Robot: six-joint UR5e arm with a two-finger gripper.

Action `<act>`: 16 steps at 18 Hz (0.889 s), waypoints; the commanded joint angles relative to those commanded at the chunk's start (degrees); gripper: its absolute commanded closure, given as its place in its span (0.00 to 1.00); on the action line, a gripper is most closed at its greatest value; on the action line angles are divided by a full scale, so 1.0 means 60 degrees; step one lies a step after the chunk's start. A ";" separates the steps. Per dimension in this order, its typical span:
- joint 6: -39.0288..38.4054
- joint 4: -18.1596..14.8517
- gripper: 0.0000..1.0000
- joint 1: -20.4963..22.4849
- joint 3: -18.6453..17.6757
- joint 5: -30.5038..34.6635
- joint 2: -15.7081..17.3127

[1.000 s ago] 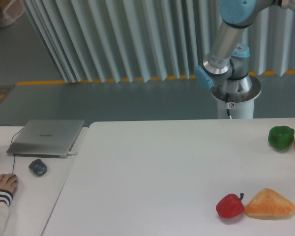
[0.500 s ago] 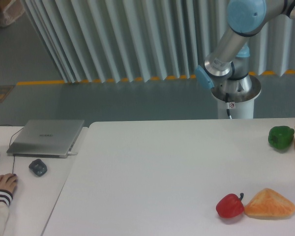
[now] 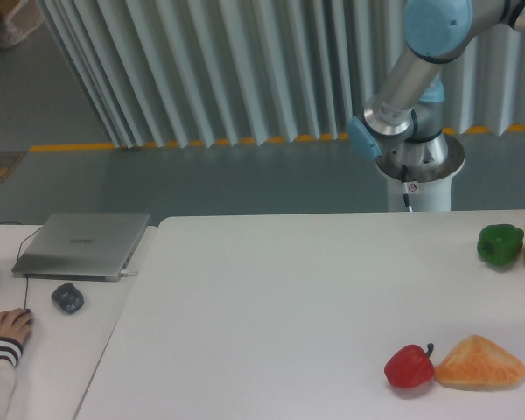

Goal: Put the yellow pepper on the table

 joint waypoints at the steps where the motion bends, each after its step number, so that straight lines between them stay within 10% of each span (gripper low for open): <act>1: 0.0000 0.0000 0.00 0.0000 -0.0044 0.0000 0.0015; 16: -0.0161 0.0176 0.00 -0.0073 -0.0557 0.0747 -0.0277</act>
